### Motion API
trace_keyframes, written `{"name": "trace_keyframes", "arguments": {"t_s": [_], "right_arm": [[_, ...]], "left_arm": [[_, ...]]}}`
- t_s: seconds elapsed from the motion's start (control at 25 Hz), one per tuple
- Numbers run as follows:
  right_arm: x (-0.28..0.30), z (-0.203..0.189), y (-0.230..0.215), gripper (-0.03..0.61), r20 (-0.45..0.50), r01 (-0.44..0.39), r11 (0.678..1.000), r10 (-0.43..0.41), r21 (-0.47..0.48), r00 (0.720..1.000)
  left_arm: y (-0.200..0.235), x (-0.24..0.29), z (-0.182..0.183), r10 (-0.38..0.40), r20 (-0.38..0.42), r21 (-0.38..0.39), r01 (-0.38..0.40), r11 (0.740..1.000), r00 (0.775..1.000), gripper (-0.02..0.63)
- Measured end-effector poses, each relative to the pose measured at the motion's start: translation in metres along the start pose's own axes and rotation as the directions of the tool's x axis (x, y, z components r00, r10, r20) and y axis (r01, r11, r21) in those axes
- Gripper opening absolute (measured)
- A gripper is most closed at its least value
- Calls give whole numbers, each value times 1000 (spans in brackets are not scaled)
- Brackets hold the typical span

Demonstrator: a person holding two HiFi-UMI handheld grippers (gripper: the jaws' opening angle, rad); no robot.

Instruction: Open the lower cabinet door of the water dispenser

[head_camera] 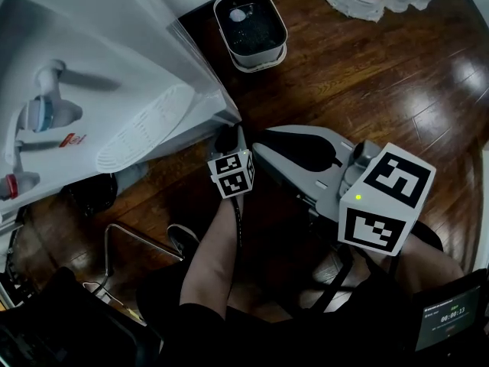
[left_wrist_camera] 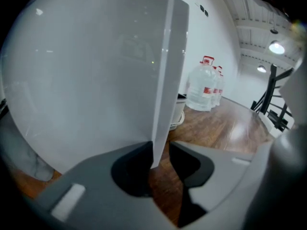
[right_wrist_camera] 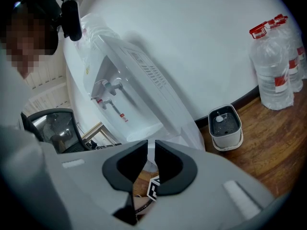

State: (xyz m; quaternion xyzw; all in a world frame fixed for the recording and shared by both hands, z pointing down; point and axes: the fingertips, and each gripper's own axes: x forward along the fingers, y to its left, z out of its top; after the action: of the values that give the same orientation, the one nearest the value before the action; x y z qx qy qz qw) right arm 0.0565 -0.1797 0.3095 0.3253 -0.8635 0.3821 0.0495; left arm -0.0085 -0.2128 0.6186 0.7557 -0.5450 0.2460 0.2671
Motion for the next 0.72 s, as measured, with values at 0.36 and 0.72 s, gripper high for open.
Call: {"name": "trace_keyframes", "arguments": {"t_s": [0.36,0.72], "right_arm": [[0,-1,2,49,-5,-10,1000,10,-2,1000],[3,-5,9,48,-17,18,999,-19,-50,1000]], "left_arm": [[3,14,38,-23,53,4,22,1000,998,130],[3,-19,44,1,77,-5,0,1000,997,147]]}}
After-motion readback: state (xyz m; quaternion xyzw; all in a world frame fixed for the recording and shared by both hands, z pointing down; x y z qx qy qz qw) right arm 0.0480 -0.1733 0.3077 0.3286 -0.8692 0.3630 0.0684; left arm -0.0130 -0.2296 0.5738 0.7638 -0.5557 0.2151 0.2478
